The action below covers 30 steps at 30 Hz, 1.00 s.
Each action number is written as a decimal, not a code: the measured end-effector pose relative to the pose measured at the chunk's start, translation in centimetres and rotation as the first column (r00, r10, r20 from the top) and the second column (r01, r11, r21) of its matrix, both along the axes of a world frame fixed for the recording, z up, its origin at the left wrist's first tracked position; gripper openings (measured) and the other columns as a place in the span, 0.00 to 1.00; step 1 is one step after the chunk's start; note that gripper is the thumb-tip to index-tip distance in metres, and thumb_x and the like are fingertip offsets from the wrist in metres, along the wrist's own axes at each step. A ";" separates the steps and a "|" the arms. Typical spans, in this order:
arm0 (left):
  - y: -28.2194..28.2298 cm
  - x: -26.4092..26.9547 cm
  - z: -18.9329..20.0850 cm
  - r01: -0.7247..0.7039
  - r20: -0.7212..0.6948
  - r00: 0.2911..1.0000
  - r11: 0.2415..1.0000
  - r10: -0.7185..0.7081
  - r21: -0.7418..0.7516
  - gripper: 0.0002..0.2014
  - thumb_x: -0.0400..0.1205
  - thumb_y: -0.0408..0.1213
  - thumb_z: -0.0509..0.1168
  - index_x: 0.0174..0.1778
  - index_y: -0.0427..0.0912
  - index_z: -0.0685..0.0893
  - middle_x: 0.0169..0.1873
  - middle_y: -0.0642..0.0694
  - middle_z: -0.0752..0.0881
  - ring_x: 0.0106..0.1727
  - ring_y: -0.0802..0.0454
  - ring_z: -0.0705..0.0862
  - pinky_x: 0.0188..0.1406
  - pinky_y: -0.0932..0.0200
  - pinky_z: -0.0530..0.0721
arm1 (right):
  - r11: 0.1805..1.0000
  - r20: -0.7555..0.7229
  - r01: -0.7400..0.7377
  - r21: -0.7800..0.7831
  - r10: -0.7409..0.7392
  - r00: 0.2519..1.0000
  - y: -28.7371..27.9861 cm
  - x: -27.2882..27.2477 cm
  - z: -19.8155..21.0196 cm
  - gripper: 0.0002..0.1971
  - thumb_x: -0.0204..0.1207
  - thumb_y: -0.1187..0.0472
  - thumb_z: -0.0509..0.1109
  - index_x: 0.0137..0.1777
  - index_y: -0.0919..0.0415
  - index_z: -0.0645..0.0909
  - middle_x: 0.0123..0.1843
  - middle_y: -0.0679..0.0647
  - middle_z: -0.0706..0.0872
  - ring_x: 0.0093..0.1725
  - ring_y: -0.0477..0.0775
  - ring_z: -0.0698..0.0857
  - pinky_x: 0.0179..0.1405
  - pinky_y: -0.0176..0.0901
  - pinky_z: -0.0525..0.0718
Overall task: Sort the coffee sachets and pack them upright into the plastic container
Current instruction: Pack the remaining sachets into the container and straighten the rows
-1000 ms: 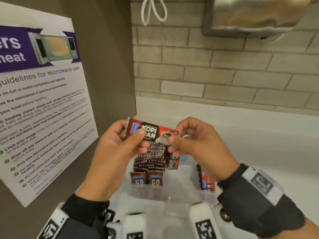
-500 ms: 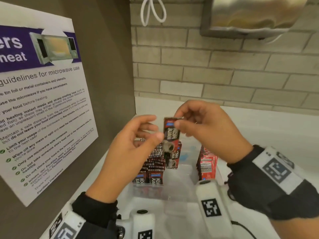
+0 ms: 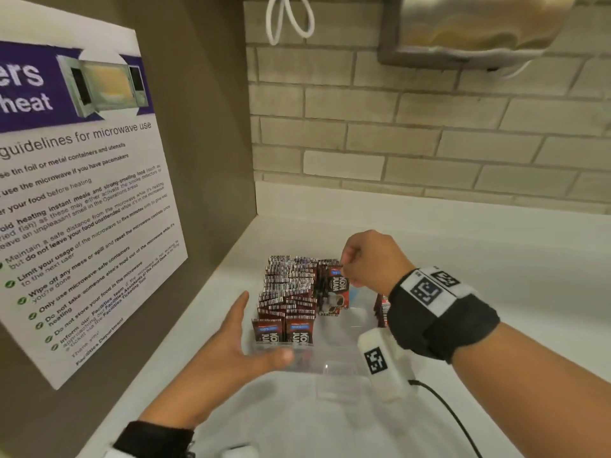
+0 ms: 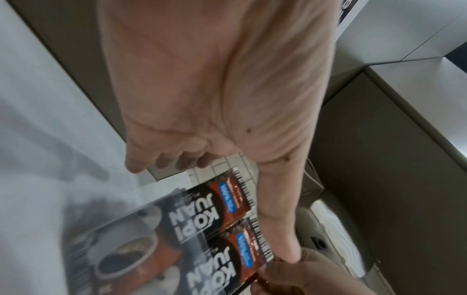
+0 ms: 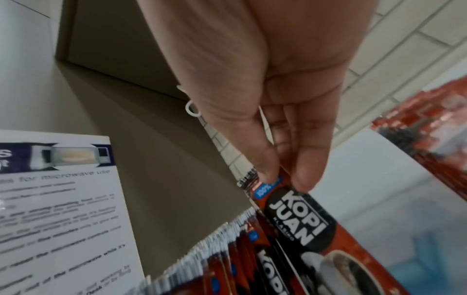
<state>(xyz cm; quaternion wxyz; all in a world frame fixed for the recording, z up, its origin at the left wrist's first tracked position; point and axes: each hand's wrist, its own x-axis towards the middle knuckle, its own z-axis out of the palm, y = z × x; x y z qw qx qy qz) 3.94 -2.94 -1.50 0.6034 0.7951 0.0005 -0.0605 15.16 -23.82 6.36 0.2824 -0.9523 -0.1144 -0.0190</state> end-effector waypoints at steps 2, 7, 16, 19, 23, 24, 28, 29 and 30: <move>0.0 0.0 -0.8 0.011 -0.011 1.000 1.000 -0.011 -0.019 0.74 0.41 0.73 0.77 0.82 0.61 0.45 0.72 0.71 0.62 0.75 0.68 0.61 0.72 0.62 0.62 | 1.000 -0.031 0.024 0.008 -0.023 0.999 0.2 0.4 -0.5 0.15 0.70 0.73 0.69 0.28 0.54 0.74 0.31 0.52 0.81 0.39 0.55 0.85 0.46 0.44 0.86; -0.1 0.3 -1.6 0.042 -0.004 0.999 0.997 -0.042 -0.064 0.67 0.50 0.70 0.78 0.82 0.64 0.47 0.74 0.69 0.70 0.77 0.65 0.66 0.79 0.53 0.63 | 0.998 -0.070 0.041 0.039 -0.039 0.997 0.6 0.9 -1.0 0.15 0.69 0.75 0.69 0.29 0.57 0.74 0.36 0.59 0.84 0.42 0.61 0.88 0.47 0.51 0.89; -0.4 0.2 -1.4 0.079 0.034 0.997 0.992 -0.076 -0.099 0.55 0.61 0.63 0.78 0.80 0.63 0.54 0.71 0.64 0.76 0.74 0.60 0.73 0.77 0.44 0.68 | 0.996 -0.096 0.081 0.037 -0.077 0.992 1.1 1.2 -2.0 0.12 0.69 0.72 0.70 0.36 0.58 0.69 0.47 0.65 0.87 0.47 0.64 0.88 0.48 0.55 0.88; -0.7 0.0 -1.3 0.089 0.044 0.995 0.990 -0.085 -0.113 0.48 0.62 0.58 0.78 0.77 0.63 0.60 0.67 0.63 0.80 0.70 0.63 0.77 0.75 0.46 0.71 | 0.996 -0.118 0.086 0.037 -0.081 0.990 1.0 0.9 -2.3 0.14 0.69 0.70 0.71 0.46 0.61 0.67 0.49 0.66 0.86 0.47 0.64 0.87 0.45 0.51 0.86; -1.0 -0.1 -1.4 0.086 0.019 0.996 0.989 -0.084 -0.118 0.44 0.61 0.56 0.76 0.73 0.65 0.64 0.63 0.65 0.82 0.65 0.65 0.80 0.73 0.50 0.74 | 0.996 -0.120 0.084 0.032 -0.079 0.990 0.8 0.7 -2.4 0.17 0.70 0.70 0.70 0.50 0.63 0.64 0.50 0.67 0.85 0.45 0.62 0.86 0.43 0.48 0.85; -1.0 -0.1 -1.4 0.079 0.015 0.997 0.990 -0.078 -0.114 0.44 0.60 0.57 0.76 0.73 0.64 0.64 0.63 0.65 0.83 0.65 0.65 0.80 0.72 0.51 0.74 | 0.996 -0.119 0.080 0.035 -0.075 0.990 0.7 0.6 -2.4 0.17 0.70 0.70 0.70 0.50 0.63 0.63 0.50 0.68 0.85 0.43 0.61 0.86 0.43 0.49 0.85; -1.1 0.0 -1.3 0.073 0.025 0.997 0.990 -0.071 -0.118 0.45 0.59 0.57 0.74 0.73 0.63 0.64 0.60 0.68 0.83 0.63 0.70 0.80 0.67 0.60 0.75 | 0.997 -0.117 0.069 0.035 -0.065 0.991 0.7 0.4 -2.1 0.18 0.71 0.68 0.72 0.52 0.63 0.63 0.49 0.68 0.85 0.44 0.63 0.87 0.43 0.51 0.85; -1.2 0.0 -1.2 0.069 0.024 0.997 0.990 -0.067 -0.122 0.45 0.59 0.57 0.74 0.73 0.63 0.64 0.60 0.69 0.83 0.62 0.71 0.80 0.64 0.63 0.75 | 0.998 -0.122 0.064 0.026 -0.061 0.991 0.8 0.4 -2.0 0.19 0.72 0.67 0.72 0.52 0.63 0.63 0.49 0.67 0.85 0.45 0.64 0.87 0.43 0.51 0.85; -1.2 0.0 -1.1 0.064 0.020 0.998 0.990 -0.062 -0.125 0.45 0.59 0.57 0.74 0.73 0.63 0.65 0.59 0.70 0.83 0.62 0.72 0.80 0.62 0.65 0.75 | 0.998 -0.129 0.061 0.017 -0.059 0.990 0.9 0.3 -1.9 0.19 0.72 0.65 0.73 0.53 0.63 0.63 0.49 0.66 0.85 0.46 0.64 0.87 0.43 0.50 0.85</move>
